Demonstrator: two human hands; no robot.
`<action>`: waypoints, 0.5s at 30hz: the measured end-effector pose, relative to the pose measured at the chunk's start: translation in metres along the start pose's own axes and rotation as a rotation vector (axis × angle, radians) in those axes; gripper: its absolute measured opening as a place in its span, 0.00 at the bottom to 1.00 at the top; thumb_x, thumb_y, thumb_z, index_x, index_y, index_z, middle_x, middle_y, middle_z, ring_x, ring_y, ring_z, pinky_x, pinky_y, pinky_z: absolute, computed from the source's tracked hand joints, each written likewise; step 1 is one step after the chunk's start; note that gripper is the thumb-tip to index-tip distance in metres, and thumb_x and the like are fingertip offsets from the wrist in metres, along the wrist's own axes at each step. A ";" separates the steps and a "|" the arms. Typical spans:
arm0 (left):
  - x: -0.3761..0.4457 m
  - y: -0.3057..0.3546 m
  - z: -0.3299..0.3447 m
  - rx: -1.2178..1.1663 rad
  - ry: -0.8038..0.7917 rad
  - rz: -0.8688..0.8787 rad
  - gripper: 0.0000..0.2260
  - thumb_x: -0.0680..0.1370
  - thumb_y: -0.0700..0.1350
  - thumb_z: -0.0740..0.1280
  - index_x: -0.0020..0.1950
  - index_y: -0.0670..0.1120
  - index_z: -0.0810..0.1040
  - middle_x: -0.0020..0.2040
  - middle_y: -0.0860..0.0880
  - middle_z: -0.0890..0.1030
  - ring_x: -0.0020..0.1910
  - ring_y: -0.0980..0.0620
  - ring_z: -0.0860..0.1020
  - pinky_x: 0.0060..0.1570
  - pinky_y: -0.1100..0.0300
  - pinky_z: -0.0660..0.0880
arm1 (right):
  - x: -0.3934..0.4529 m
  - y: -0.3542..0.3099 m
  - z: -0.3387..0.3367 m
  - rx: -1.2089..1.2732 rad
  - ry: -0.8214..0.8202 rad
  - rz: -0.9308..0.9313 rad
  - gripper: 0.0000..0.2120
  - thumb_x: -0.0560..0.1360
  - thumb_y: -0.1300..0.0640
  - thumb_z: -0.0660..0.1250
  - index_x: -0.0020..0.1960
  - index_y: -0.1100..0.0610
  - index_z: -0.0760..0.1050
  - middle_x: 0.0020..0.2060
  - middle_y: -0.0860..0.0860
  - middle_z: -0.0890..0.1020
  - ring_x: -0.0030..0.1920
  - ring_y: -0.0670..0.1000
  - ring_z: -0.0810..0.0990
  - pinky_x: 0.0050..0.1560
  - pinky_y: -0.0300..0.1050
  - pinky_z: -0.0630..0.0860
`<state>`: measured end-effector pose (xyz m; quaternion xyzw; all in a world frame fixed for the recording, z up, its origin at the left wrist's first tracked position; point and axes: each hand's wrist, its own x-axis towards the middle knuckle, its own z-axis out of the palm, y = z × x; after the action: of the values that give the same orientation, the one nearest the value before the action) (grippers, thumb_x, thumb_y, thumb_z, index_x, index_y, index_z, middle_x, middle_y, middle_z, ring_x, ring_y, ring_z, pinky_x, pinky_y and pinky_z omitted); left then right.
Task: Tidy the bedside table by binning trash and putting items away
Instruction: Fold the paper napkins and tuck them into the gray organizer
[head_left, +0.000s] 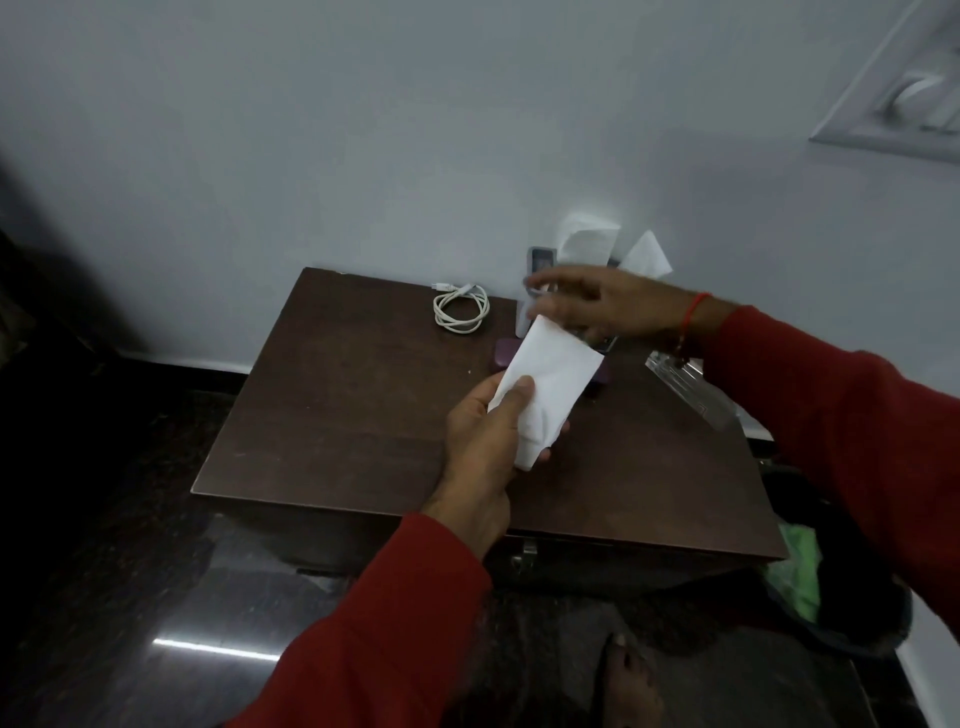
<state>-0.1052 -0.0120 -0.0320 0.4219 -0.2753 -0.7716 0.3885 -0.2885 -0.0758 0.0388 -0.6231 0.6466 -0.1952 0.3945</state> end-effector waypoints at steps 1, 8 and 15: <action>-0.001 0.000 0.001 -0.004 0.004 0.013 0.09 0.81 0.44 0.69 0.61 0.47 0.81 0.50 0.40 0.86 0.38 0.42 0.84 0.23 0.62 0.74 | -0.008 0.000 0.005 0.027 -0.121 0.042 0.26 0.73 0.46 0.68 0.69 0.51 0.71 0.48 0.49 0.81 0.43 0.45 0.80 0.39 0.43 0.79; -0.005 -0.001 0.004 0.015 -0.002 0.071 0.06 0.79 0.38 0.71 0.53 0.48 0.82 0.45 0.49 0.85 0.37 0.52 0.83 0.26 0.61 0.79 | -0.025 0.001 -0.012 0.110 -0.224 0.113 0.17 0.69 0.59 0.74 0.56 0.65 0.79 0.50 0.65 0.84 0.51 0.75 0.79 0.45 0.61 0.81; -0.005 -0.004 0.006 0.094 -0.019 0.124 0.06 0.77 0.35 0.73 0.51 0.45 0.84 0.46 0.46 0.86 0.40 0.51 0.84 0.30 0.62 0.79 | -0.030 -0.022 -0.026 -0.200 -0.277 -0.101 0.12 0.73 0.61 0.73 0.56 0.56 0.81 0.50 0.54 0.85 0.50 0.52 0.84 0.50 0.46 0.82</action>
<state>-0.1099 -0.0053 -0.0303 0.4143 -0.3405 -0.7363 0.4127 -0.2968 -0.0567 0.0790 -0.7118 0.5700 -0.0619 0.4057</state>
